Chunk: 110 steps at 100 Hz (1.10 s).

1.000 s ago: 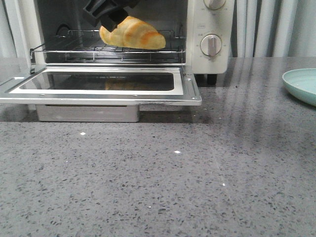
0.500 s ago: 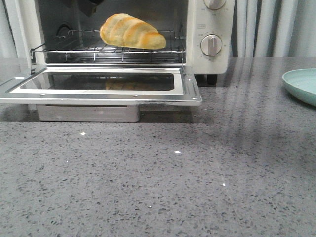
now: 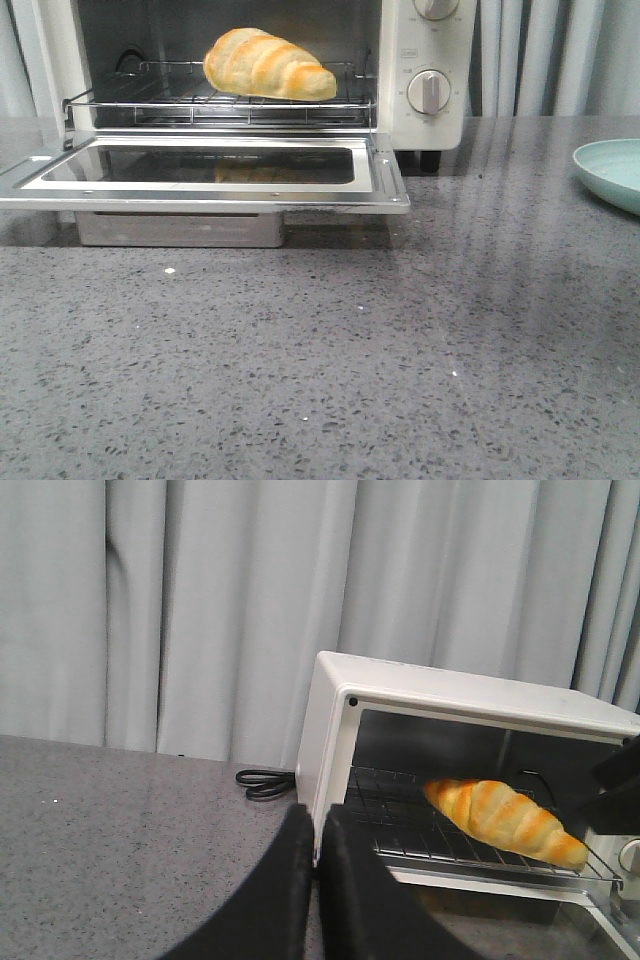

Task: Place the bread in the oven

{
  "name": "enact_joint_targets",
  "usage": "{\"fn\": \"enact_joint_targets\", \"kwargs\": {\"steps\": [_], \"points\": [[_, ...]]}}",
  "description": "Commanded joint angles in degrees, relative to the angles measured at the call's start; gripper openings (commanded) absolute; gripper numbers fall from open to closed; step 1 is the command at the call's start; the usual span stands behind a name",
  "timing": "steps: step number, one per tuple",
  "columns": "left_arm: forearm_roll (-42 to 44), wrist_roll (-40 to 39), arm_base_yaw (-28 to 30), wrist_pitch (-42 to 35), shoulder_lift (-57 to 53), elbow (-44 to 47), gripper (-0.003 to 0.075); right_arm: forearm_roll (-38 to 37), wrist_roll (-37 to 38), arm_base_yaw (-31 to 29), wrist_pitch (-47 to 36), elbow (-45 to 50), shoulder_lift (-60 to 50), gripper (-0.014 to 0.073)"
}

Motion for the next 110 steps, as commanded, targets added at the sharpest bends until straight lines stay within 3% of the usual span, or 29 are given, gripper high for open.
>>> {"fn": "enact_joint_targets", "kwargs": {"steps": [1,21,54,110], "points": [[-1.00,-0.42,0.61,-7.59,-1.24,1.36,-0.0022,-0.48,0.43,0.13,2.44,-2.12,-5.23,0.0317],[-1.00,-0.42,1.36,-8.68,-1.62,6.71,-0.0022,-0.48,0.43,0.13,10.77,-2.12,-10.23,0.0288],[-2.73,-0.42,1.36,-8.17,-1.62,10.29,-0.0022,-2.83,0.43,0.13,20.08,-1.90,-17.49,-0.0074],[-2.72,-0.42,1.36,-8.28,-1.62,10.29,-0.0021,-7.27,0.43,0.13,24.62,-1.90,-25.42,-0.0075]]}}
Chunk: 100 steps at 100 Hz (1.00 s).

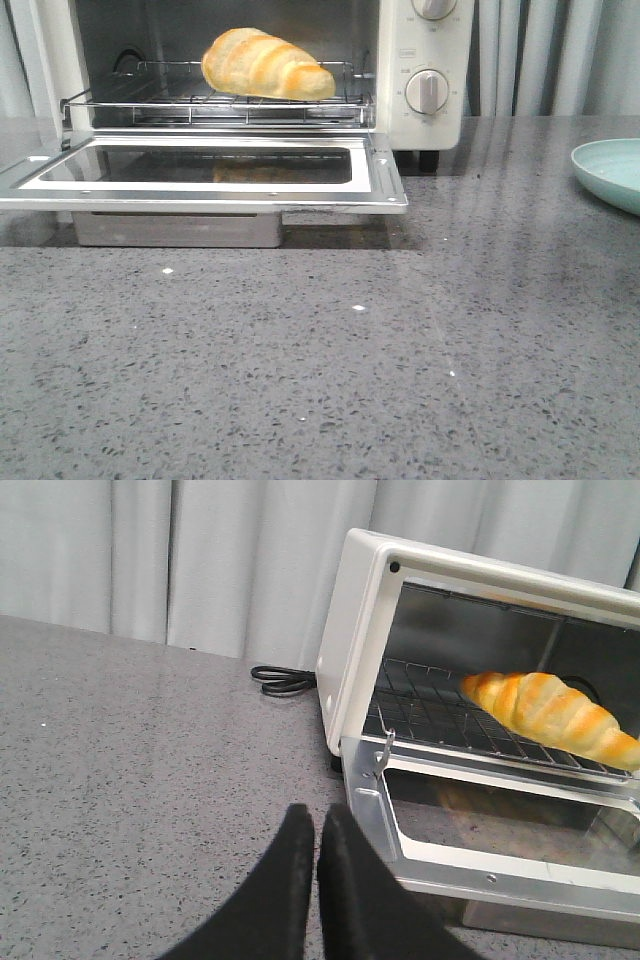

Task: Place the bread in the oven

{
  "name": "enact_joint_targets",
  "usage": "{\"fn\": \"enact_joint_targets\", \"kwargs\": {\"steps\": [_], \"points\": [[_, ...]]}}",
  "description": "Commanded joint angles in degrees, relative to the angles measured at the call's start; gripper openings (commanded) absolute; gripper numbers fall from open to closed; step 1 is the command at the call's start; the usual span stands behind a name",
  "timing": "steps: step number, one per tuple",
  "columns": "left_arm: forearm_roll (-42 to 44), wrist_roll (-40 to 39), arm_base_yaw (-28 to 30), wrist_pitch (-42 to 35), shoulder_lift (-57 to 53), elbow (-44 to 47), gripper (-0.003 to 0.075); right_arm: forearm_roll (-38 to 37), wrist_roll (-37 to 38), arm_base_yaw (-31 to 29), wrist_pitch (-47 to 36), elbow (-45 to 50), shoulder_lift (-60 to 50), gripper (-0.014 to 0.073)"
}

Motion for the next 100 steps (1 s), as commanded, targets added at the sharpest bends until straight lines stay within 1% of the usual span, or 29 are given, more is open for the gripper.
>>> {"fn": "enact_joint_targets", "kwargs": {"steps": [1,69,83,93,100], "points": [[-0.61,-0.42,0.37,-4.26,-1.62,-1.53,-0.0021,-2.77,0.23,0.13,2.16,-1.90,-2.09,-0.0075],[-0.61,-0.42,0.37,-4.26,-1.62,-1.53,-0.0021,-3.48,0.23,0.13,0.39,-1.90,-1.90,-0.0075],[-0.61,-0.42,0.37,-4.26,-1.62,-1.53,-0.0021,-3.52,0.23,0.13,1.17,-1.90,-1.90,-0.0075],[-0.61,-0.42,0.37,-4.26,-1.62,-1.53,-0.0021,-1.77,0.23,-0.22,1.06,-1.90,-3.12,-0.0075],[-0.61,-0.42,0.37,-4.26,-1.62,-1.53,-0.0021,-0.19,0.72,-1.75,1.06,-1.90,-4.71,-0.0075]]}}
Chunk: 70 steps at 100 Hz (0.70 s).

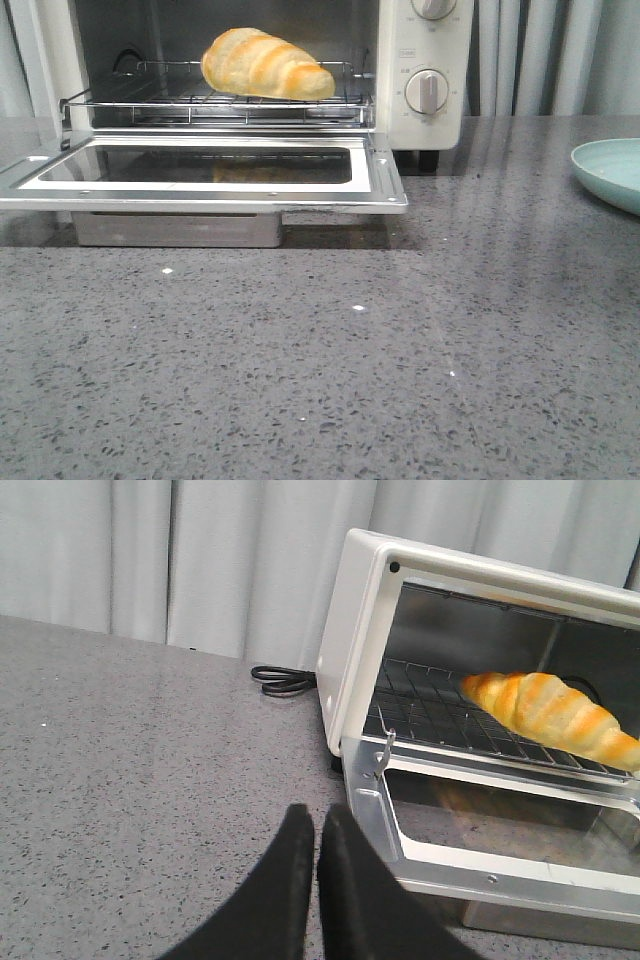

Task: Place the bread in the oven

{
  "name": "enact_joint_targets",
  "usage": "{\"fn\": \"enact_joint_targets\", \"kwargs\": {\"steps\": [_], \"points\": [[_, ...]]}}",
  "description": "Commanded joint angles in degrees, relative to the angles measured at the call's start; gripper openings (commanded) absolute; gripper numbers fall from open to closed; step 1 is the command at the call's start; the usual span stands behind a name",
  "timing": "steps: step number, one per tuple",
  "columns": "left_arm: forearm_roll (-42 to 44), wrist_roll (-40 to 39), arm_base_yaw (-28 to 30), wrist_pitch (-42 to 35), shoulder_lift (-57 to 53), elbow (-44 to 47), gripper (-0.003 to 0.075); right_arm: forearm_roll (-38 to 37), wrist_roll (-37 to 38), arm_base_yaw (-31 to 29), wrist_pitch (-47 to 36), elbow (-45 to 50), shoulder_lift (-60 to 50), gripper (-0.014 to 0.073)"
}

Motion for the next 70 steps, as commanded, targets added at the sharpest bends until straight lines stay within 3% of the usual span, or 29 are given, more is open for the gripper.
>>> {"fn": "enact_joint_targets", "kwargs": {"steps": [1,32,70], "points": [[-0.61,-0.42,0.37,-4.26,-1.62,-1.53,-0.0021,-0.51,1.22,-1.66,1.01,-1.90,-3.44,-0.0075],[-0.61,-0.42,0.37,-4.35,-1.62,-1.53,-0.0021,5.29,2.41,-17.44,-1.62,4.53,-11.14,-0.0075],[-0.61,-0.42,0.37,-4.35,-1.62,-1.53,-0.0021,16.09,0.72,-32.54,-25.40,37.09,-28.87,-0.0075]]}}
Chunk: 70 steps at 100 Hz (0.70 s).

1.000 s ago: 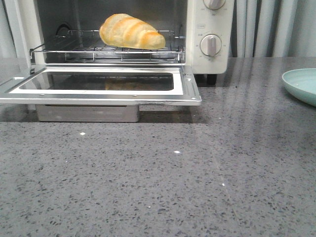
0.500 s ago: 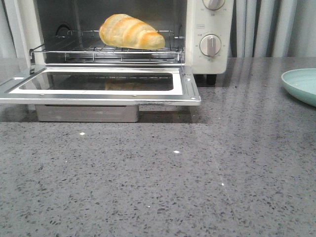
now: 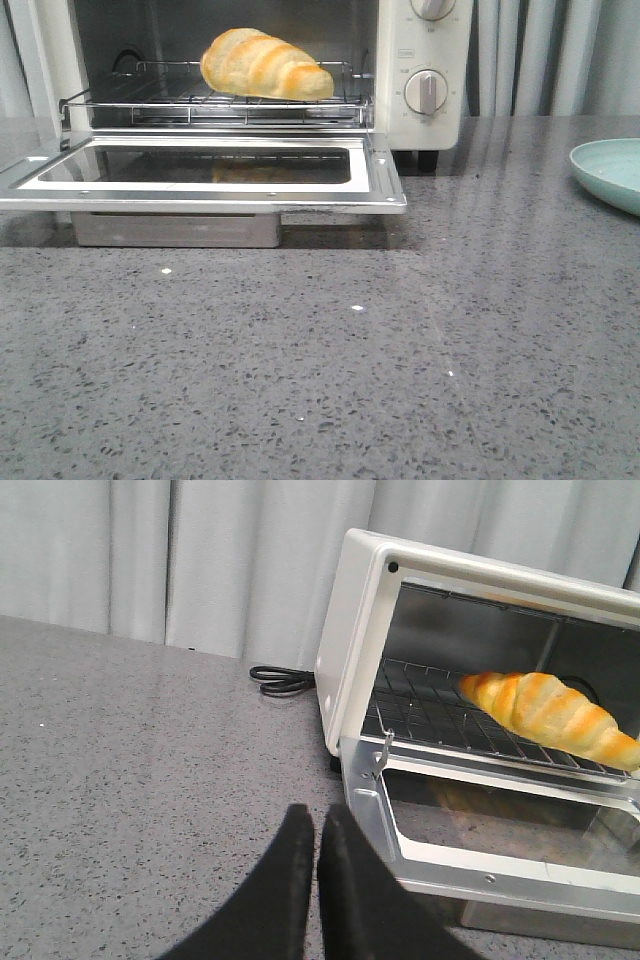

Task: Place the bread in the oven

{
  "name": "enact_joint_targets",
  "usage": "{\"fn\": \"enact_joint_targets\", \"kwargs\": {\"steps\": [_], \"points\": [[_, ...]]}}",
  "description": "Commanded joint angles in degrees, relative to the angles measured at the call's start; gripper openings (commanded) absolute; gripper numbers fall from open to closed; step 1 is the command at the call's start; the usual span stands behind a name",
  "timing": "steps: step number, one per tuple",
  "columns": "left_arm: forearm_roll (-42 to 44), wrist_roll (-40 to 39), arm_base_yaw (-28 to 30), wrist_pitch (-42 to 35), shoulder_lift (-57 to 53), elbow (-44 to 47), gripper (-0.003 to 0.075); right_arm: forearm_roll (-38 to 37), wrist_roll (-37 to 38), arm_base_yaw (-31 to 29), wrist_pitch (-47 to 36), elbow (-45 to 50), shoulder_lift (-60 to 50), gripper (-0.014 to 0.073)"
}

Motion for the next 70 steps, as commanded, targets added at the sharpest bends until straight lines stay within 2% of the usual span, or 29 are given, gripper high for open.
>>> {"fn": "enact_joint_targets", "kwargs": {"steps": [1,40,70], "points": [[-0.61,-0.42,0.37,-4.35,-1.62,-1.53,-0.0021,2.20,-0.74,-2.83,-9.80,5.62,-4.23,-0.0075],[-0.61,-0.42,0.37,-4.35,-1.62,-1.53,-0.0021,10.97,-0.74,-14.51,-35.43,35.37,-20.39,-0.0075],[-0.61,-0.42,0.37,-4.35,-1.62,-1.53,-0.0021,14.47,-0.74,-19.66,-43.48,49.23,-31.20,-0.0075]]}}
